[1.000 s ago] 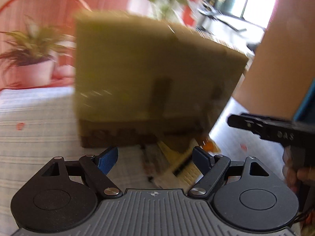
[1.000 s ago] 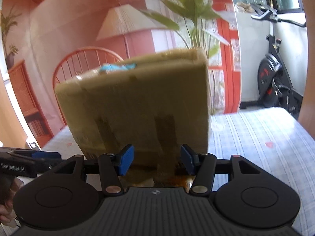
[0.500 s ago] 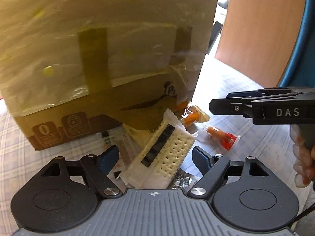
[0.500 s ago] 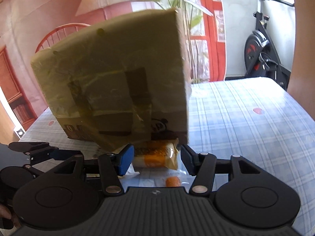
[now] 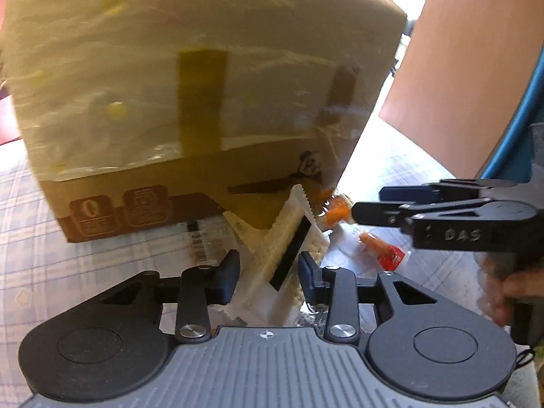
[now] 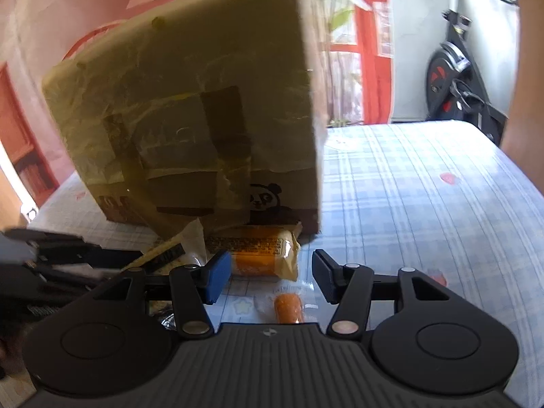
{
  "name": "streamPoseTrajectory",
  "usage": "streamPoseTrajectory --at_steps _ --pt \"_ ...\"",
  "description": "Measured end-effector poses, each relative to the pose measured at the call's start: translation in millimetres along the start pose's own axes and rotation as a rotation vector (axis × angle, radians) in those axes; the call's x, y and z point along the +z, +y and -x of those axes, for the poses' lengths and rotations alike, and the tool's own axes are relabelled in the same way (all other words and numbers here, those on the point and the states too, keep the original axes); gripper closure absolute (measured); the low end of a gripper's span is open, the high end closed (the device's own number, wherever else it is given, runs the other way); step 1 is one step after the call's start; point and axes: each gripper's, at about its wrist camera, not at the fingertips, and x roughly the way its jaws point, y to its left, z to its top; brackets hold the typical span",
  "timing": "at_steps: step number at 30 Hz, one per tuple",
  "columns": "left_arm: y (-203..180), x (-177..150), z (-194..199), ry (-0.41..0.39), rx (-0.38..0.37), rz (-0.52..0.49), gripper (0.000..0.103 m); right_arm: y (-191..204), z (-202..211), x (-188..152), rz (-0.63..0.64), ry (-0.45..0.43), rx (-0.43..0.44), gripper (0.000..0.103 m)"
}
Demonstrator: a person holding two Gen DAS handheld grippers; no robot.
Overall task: Organize snacks
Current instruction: 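Grasp the cracker packet with left gripper while right gripper hovers over the sausage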
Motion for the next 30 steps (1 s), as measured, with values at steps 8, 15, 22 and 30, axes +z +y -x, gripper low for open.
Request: streamPoseTrajectory --at_steps 8,15,22,30 --pt "-7 -2 -1 0.014 0.015 -0.039 0.038 -1 -13 16 0.017 -0.006 0.001 0.047" --pt "-23 1 -18 0.045 0.008 -0.142 0.036 -11 -9 8 -0.022 0.014 -0.017 0.047" --pt "-20 -1 -20 0.054 -0.001 -0.145 0.032 -20 -2 -8 -0.069 0.034 -0.027 0.047" --pt "-13 -12 -7 0.094 -0.018 -0.113 0.032 -16 0 -25 -0.07 0.058 -0.028 0.047"
